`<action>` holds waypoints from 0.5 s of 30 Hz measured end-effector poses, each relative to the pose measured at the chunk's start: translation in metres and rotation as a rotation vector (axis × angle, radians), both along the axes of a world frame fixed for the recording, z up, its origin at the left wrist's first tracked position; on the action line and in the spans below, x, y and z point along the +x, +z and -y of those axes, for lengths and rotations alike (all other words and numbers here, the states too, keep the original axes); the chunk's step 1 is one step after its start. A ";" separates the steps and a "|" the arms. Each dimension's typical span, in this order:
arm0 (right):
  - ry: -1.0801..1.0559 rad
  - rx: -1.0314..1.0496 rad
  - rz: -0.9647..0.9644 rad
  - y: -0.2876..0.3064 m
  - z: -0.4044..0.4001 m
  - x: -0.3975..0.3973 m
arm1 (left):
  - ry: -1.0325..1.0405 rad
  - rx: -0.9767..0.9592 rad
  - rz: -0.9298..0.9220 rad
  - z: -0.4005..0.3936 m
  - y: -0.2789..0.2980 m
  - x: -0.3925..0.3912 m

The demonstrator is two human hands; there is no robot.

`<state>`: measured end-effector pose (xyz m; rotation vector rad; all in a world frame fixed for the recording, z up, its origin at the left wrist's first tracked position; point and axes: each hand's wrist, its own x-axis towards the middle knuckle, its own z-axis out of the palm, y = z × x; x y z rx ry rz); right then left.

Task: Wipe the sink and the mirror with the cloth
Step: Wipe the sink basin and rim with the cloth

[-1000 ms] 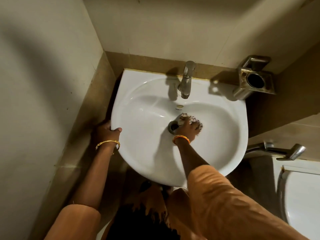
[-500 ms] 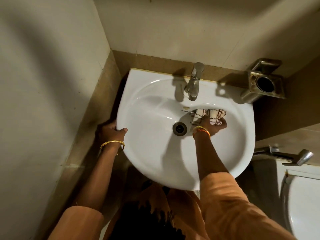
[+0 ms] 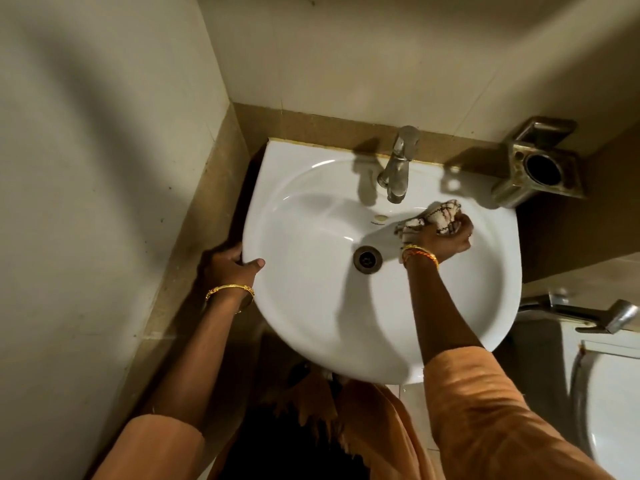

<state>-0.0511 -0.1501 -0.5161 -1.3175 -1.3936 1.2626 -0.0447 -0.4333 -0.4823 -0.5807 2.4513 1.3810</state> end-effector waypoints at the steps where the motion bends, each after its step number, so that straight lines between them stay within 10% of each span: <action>1: 0.022 0.010 0.010 -0.003 0.005 -0.005 | 0.001 0.003 -0.006 0.001 0.001 -0.001; 15: 0.209 -0.176 -0.266 -0.025 0.075 -0.018 | -0.017 0.039 0.014 0.011 -0.007 -0.002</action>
